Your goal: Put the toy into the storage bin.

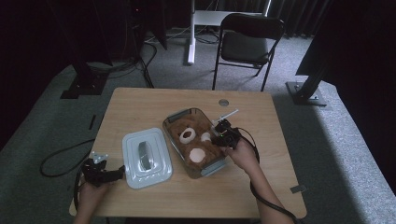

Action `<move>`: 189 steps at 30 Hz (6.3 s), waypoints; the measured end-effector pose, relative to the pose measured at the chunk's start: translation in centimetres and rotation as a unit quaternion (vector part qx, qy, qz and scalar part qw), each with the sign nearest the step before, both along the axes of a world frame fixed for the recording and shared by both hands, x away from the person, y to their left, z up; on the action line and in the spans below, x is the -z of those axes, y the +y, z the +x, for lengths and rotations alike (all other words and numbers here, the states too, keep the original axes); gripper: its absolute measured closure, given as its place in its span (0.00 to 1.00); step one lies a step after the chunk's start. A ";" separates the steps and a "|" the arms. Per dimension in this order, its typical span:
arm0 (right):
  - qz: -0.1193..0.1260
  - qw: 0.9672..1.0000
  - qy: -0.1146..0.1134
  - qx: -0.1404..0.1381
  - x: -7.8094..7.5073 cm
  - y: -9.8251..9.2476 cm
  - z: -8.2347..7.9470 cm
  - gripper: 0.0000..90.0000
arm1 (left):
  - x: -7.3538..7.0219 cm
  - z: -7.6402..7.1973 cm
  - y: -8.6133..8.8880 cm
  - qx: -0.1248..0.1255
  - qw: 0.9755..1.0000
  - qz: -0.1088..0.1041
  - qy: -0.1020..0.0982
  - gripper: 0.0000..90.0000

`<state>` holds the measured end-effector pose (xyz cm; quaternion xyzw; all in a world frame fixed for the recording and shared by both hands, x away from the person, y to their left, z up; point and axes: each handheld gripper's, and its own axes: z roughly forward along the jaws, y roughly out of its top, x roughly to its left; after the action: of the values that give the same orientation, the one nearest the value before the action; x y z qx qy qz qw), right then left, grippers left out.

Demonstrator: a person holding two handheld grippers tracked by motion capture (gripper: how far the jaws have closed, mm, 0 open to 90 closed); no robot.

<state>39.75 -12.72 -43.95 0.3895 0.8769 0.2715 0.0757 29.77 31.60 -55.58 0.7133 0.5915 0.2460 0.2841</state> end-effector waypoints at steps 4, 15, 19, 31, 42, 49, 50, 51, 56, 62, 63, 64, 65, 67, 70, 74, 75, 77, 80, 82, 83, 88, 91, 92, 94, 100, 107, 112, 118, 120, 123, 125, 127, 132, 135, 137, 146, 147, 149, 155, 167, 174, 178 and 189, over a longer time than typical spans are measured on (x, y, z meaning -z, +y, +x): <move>-0.052 0.999 -0.016 -0.006 0.2 1.3 -0.1 1.00 | 0.0 0.0 0.0 0.000 1.000 0.000 0.000 0.01; -0.005 0.999 -0.039 -0.001 -0.4 0.5 -0.9 1.00 | 0.0 0.0 0.0 -0.001 1.000 -0.001 0.000 0.01; 0.034 0.999 -0.043 0.001 -1.6 -0.7 -1.4 0.91 | 0.0 0.0 0.0 0.000 1.000 0.000 0.000 0.01; 0.201 0.979 -0.037 -0.027 -6.1 -3.7 -3.9 0.48 | 0.0 0.0 0.0 -0.001 1.000 -0.001 -0.001 0.01; 0.223 0.968 -0.111 -0.027 -7.5 -4.0 -7.8 0.20 | 0.0 0.0 0.0 0.000 1.000 0.000 0.001 0.01; 0.183 0.975 -0.110 -0.056 -6.0 -2.3 -8.9 0.25 | 0.0 0.0 0.0 0.000 1.000 0.000 0.000 0.01; 0.177 0.975 -0.117 -0.058 -5.7 -1.9 -9.0 0.29 | 0.0 0.0 0.0 0.000 1.000 0.000 0.000 0.01; 0.176 0.975 -0.116 -0.066 -5.4 -1.6 -9.1 0.33 | 0.0 0.0 0.0 0.000 1.000 0.000 0.000 0.01; 0.155 0.977 -0.110 -0.092 -4.4 0.2 -9.5 0.55 | 0.0 0.0 0.0 0.000 1.000 0.000 0.000 0.01; 0.114 0.985 -0.092 -0.097 -3.2 1.7 -8.4 0.79 | 0.0 0.0 0.0 0.000 1.000 0.000 0.000 0.01; 0.117 0.985 -0.086 -0.092 -3.1 1.8 -8.1 0.82 | 0.0 0.0 0.0 0.000 1.000 0.000 0.000 0.01; 0.115 0.986 -0.083 -0.089 -3.0 1.9 -7.8 0.83 | 0.0 0.0 0.0 0.000 1.000 0.000 0.000 0.01; 0.109 0.987 -0.081 -0.086 -3.0 2.1 -7.5 0.84 | 0.0 0.0 0.0 0.000 1.000 0.000 0.000 0.01; 0.103 0.989 -0.071 -0.085 -2.8 2.6 -6.8 0.85 | 0.0 0.0 0.0 -0.001 1.000 -0.001 -0.001 0.01; 0.084 0.990 -0.054 -0.095 -2.4 3.6 -6.0 0.86 | 0.0 0.0 0.0 -0.001 1.000 -0.001 0.000 0.01; 0.040 0.992 -0.044 -0.114 -2.1 5.0 -5.5 0.88 | 0.0 0.0 0.0 0.000 1.000 -0.001 0.000 0.01; 0.031 0.991 -0.042 -0.119 -2.1 5.3 -5.3 0.89 | 0.0 0.0 0.0 0.000 1.000 0.000 0.000 0.01; 0.015 0.992 -0.035 -0.123 -1.9 5.8 -5.0 0.91 | 0.0 0.0 0.0 0.000 1.000 -0.001 0.000 0.01; -0.015 0.991 -0.021 -0.134 -1.2 6.7 -4.5 0.93 | 0.0 0.0 0.0 0.000 1.000 0.000 0.000 0.01; -0.034 0.990 -0.012 -0.138 -1.0 7.4 -4.1 0.94 | 0.0 0.0 0.0 -0.001 1.000 -0.001 -0.001 0.01; -0.047 0.989 -0.007 -0.143 -1.0 7.7 -3.9 0.94 | 0.0 0.0 0.0 -0.001 1.000 -0.001 -0.001 0.01; -0.086 0.982 0.035 -0.164 -0.4 8.9 -2.6 0.96 | 0.0 0.0 0.0 -0.001 1.000 -0.001 -0.001 0.01; -0.114 0.977 0.049 -0.173 0.8 9.7 -2.5 0.96 | 0.0 0.0 0.0 0.000 1.000 0.000 0.000 0.01; -0.118 0.977 0.043 -0.172 0.7 9.8 -2.6 0.96 | 0.0 0.0 0.0 0.000 1.000 0.000 0.000 0.01; -0.117 0.978 0.040 -0.170 0.7 9.8 -2.7 0.96 | 0.0 0.0 0.0 0.000 1.000 0.000 0.000 0.01; -0.061 0.984 0.033 -0.163 0.2 8.6 -2.8 0.93 | 0.0 0.0 0.0 0.000 1.000 0.000 0.000 0.01; 0.047 0.987 0.019 -0.153 -2.1 5.9 -3.3 0.80 | 0.0 0.0 0.0 0.000 1.000 0.000 0.000 0.01; 0.087 0.990 -0.021 -0.109 -3.9 3.6 -3.4 0.67 | 0.0 0.0 0.0 0.000 1.000 0.000 0.000 0.01; 0.117 0.990 -0.054 -0.058 -5.5 0.4 -2.9 0.49 | 0.0 0.0 0.0 0.000 1.000 0.000 0.000 0.01; 0.122 0.990 -0.052 -0.041 -5.7 -0.5 -2.6 0.45 | 0.0 0.0 0.0 0.000 1.000 0.000 0.000 0.01; 0.105 0.992 -0.073 -0.013 -5.8 -1.5 -2.7 0.46 | 0.0 0.0 0.0 0.000 1.000 -0.001 0.000 0.01; 0.094 0.992 -0.084 -0.004 -5.7 -2.0 -2.7 0.60 | 0.0 0.0 0.0 0.000 1.000 0.000 0.000 0.01; 0.094 0.992 -0.086 0.002 -5.5 -2.4 -2.7 0.70 | 0.0 0.0 0.0 0.000 1.000 -0.001 0.000 0.01; 0.073 0.995 -0.060 -0.009 -4.0 -2.1 -2.4 0.83 | 0.0 0.0 0.0 0.001 1.000 0.001 0.000 0.01; 0.058 0.997 -0.046 -0.009 -2.9 -1.4 -1.8 0.86 | 0.0 0.0 0.0 0.000 1.000 0.000 0.000 0.01; 0.053 0.998 -0.035 -0.006 -2.4 -1.1 -1.4 0.89 | 0.0 0.0 0.0 0.000 1.000 0.000 0.000 0.01; -0.036 0.999 -0.003 -0.019 -1.2 1.3 0.0 0.97 | 0.0 0.0 0.0 0.000 1.000 0.000 0.000 0.01; -0.051 0.998 -0.002 -0.026 -1.2 1.6 0.1 0.98 | 0.0 0.0 0.0 0.000 1.000 0.000 0.000 0.01; -0.069 0.997 0.008 -0.033 -1.2 2.2 0.4 0.98 | 0.0 0.0 0.0 0.000 1.000 -0.001 0.000 0.01; -0.102 0.994 0.027 -0.029 -0.1 3.6 1.2 1.00 | 0.0 0.0 0.0 0.000 1.000 -0.001 0.000 0.01; -0.049 0.998 -0.037 -0.031 -1.8 2.5 -0.6 0.85 | 0.0 0.0 0.0 0.000 1.000 -0.001 0.000 0.01; 0.060 0.996 -0.063 -0.008 -4.0 -0.6 -1.7 0.40 | 0.0 0.0 0.0 0.000 1.000 -0.001 0.000 0.01; 0.084 0.992 -0.093 0.003 -4.1 -2.5 -1.8 0.23 | 0.0 0.0 -0.1 -0.007 1.000 -0.001 0.000 0.01; 0.123 0.977 -0.169 0.045 -2.9 -6.6 -2.0 0.15 | 0.0 0.0 -0.1 -0.008 1.000 -0.001 0.000 0.01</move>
<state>37.76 -19.29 -41.08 0.3834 0.7928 0.4357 0.1864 29.77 31.51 -55.58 0.7081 0.5977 0.2477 0.2828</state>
